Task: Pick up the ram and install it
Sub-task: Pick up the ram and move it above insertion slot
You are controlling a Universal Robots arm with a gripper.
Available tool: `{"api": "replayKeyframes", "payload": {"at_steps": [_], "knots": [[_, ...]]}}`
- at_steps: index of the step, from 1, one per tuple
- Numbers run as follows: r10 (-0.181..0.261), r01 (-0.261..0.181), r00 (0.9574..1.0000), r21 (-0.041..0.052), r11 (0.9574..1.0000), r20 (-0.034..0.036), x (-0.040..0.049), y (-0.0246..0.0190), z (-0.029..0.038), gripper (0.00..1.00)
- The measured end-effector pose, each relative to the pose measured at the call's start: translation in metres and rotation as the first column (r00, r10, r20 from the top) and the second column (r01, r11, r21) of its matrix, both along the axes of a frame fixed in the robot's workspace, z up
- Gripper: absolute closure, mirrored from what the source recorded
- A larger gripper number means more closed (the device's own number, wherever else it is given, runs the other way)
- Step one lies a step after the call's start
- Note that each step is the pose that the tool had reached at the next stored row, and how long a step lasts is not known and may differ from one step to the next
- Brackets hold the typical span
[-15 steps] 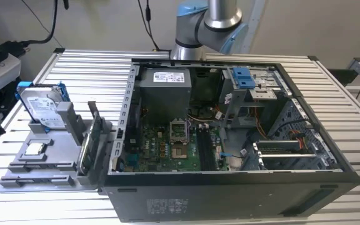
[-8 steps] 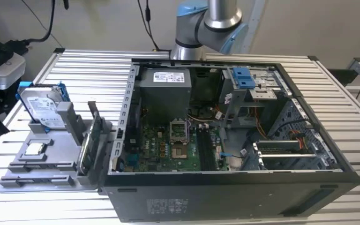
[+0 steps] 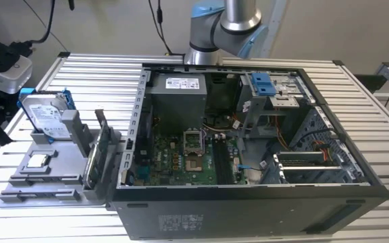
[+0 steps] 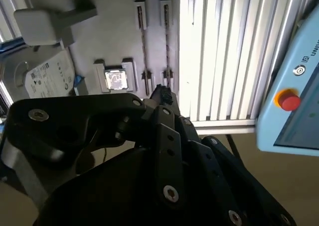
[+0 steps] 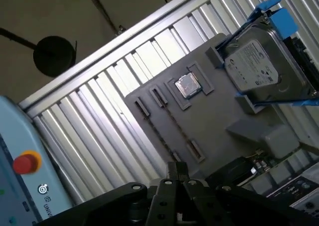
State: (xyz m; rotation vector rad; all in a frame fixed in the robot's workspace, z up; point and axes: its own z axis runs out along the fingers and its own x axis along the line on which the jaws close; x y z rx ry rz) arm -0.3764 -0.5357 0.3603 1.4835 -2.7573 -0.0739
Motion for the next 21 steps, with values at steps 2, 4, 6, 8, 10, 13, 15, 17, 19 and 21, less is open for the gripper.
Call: {"api": "replayKeyframes", "payload": {"at_steps": [2,4,6,8,10,13,15,17,19,21], "knots": [[0.027,-0.027,0.9996,0.0007,0.9996,0.0000,0.0000,0.0000,-0.0007,0.89],[0.053,-0.053,0.9986,0.0007,0.9986,-0.0002,0.0000,0.0000,-0.0011,0.89],[0.082,-0.082,0.9966,0.0008,0.9966,-0.0001,0.0000,0.0000,-0.0017,0.89],[0.115,-0.115,0.9933,0.0008,0.9933,-0.0002,0.0000,0.0000,-0.0021,0.89],[0.149,-0.149,0.9888,0.0008,0.9888,-0.0002,0.0000,0.0000,-0.0026,0.89],[0.195,-0.195,0.9807,0.0007,0.9807,-0.0002,0.0000,-0.0001,-0.0033,0.89],[0.230,-0.230,0.9732,0.0008,0.9732,-0.0002,0.0000,-0.0001,-0.0040,0.89],[0.261,-0.261,0.9655,0.0008,0.9655,0.0000,0.0000,0.0001,-0.0049,0.89],[0.287,-0.287,0.9580,0.0008,0.9580,0.0000,0.0000,0.0000,-0.0058,0.89],[0.307,-0.307,0.9519,0.0007,0.9519,0.0001,0.0000,0.0001,-0.0066,0.89]]}}
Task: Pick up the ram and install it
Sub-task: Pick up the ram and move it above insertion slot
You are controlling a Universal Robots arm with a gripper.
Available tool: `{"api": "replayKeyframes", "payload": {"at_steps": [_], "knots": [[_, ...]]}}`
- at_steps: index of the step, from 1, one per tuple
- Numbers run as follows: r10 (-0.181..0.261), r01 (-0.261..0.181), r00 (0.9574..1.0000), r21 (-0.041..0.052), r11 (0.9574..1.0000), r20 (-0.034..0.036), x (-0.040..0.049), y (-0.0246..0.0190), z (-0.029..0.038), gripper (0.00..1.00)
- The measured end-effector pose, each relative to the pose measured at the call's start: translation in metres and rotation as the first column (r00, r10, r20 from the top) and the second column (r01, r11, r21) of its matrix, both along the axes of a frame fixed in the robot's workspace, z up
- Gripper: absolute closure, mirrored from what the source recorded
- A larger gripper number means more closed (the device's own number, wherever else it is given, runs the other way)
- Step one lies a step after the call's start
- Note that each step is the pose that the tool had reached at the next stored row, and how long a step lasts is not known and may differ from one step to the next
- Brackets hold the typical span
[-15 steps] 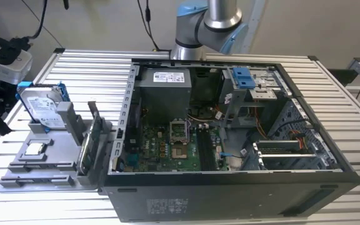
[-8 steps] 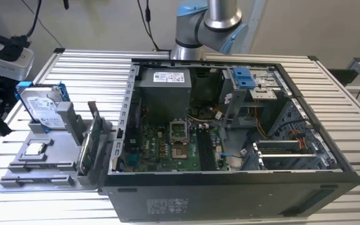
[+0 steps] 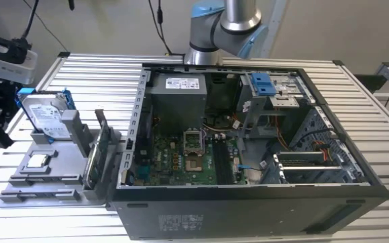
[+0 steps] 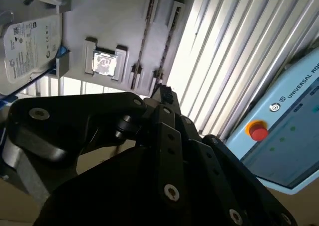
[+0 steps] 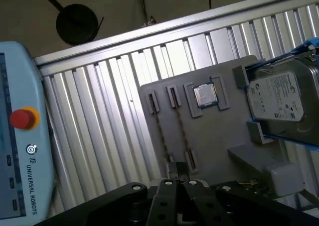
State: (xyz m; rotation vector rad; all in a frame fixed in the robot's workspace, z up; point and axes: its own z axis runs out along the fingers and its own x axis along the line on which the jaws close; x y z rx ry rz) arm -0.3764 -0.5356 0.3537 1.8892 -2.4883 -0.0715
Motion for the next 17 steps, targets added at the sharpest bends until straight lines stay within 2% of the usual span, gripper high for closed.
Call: {"api": "replayKeyframes", "payload": {"at_steps": [9,17], "knots": [[0.046,-0.046,0.9989,0.0000,0.9989,0.0021,-0.0001,0.0003,-0.0039,0.89],[0.092,-0.092,0.9957,-0.0005,0.9958,0.0112,-0.0002,0.0003,-0.0064,0.89]]}}
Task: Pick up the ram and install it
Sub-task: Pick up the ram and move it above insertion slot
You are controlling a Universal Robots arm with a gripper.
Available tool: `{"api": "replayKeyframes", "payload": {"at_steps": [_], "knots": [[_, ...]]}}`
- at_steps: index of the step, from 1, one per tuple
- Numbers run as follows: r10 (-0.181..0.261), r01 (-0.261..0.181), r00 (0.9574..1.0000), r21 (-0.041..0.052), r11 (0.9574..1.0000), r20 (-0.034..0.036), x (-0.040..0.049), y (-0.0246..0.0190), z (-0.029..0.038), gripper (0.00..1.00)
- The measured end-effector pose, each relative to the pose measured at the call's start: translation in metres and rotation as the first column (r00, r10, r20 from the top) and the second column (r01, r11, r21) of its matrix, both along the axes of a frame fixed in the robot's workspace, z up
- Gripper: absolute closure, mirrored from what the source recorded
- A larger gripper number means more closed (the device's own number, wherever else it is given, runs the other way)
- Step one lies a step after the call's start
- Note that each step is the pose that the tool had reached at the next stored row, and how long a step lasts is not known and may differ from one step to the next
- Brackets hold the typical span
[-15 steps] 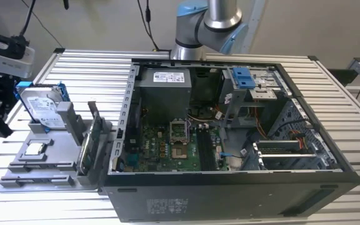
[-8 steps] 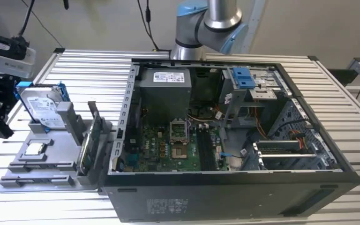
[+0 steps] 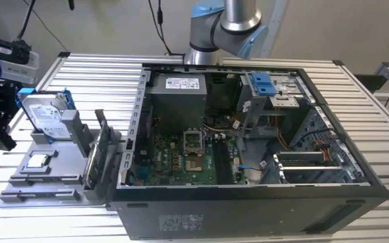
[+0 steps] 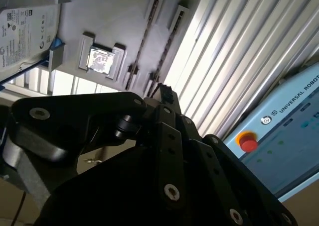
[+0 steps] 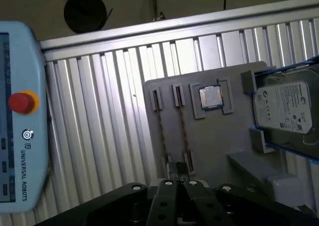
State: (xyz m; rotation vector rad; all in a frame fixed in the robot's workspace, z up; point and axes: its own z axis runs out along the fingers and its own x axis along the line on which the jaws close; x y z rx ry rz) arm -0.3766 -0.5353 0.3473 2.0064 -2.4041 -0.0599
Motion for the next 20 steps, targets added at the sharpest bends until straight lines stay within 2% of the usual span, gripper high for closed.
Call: {"api": "replayKeyframes", "payload": {"at_steps": [7,10,13,14,20], "knots": [[0.004,-0.004,1.0000,0.0000,1.0000,0.0001,0.0000,0.0000,0.0000,0.88],[0.006,-0.006,1.0000,0.0000,1.0000,0.0001,0.0000,0.0000,0.0000,0.70],[0.008,-0.008,1.0000,0.0000,1.0000,0.0001,0.0000,0.0000,0.0000,0.64],[0.008,-0.008,1.0000,0.0000,1.0000,0.0001,0.0000,0.0000,0.0000,0.58],[0.009,-0.009,1.0000,-0.0004,1.0000,0.0002,0.0000,0.0003,-0.0008,0.58]]}}
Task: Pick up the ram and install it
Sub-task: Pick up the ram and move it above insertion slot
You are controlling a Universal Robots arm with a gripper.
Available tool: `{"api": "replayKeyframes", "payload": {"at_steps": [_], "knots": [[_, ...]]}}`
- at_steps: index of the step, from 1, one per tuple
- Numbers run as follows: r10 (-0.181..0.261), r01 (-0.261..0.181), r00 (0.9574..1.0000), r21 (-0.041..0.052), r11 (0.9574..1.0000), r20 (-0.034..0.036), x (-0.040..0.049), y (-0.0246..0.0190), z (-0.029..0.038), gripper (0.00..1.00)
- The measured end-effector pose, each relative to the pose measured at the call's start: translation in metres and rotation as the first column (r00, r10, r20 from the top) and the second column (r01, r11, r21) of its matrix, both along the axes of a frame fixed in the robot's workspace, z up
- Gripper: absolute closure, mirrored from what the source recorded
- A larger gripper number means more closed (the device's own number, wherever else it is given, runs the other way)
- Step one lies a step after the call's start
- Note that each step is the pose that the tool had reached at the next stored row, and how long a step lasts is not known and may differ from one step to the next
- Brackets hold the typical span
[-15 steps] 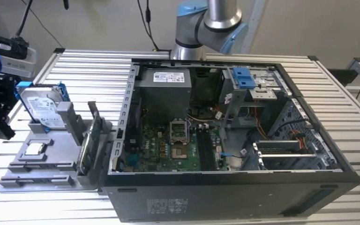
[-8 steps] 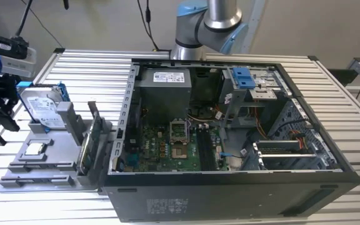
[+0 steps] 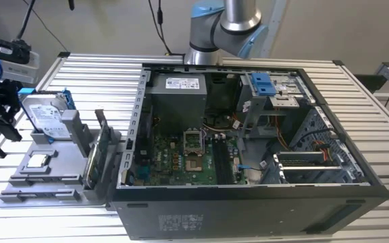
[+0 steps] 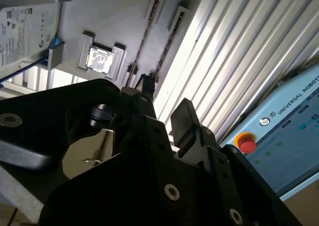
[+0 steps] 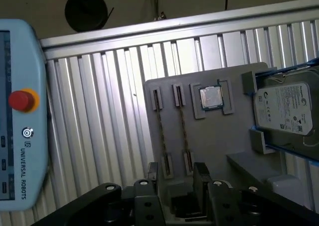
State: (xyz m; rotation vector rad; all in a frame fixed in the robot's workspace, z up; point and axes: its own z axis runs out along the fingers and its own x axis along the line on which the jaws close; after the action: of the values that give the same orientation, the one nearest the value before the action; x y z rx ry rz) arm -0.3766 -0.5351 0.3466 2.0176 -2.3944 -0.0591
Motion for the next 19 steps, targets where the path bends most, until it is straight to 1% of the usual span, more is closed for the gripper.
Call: {"api": "replayKeyframes", "payload": {"at_steps": [5,12,19], "knots": [[0.000,0.000,1.0000,-0.0001,1.0000,0.0009,-0.0006,0.0014,-0.0084,0.58],[0.001,-0.001,1.0000,0.0000,1.0000,0.0084,-0.0047,0.0021,-0.0211,0.58],[0.003,-0.003,0.9999,-0.0001,1.0000,0.0116,-0.0065,0.0023,-0.0320,0.58]]}}
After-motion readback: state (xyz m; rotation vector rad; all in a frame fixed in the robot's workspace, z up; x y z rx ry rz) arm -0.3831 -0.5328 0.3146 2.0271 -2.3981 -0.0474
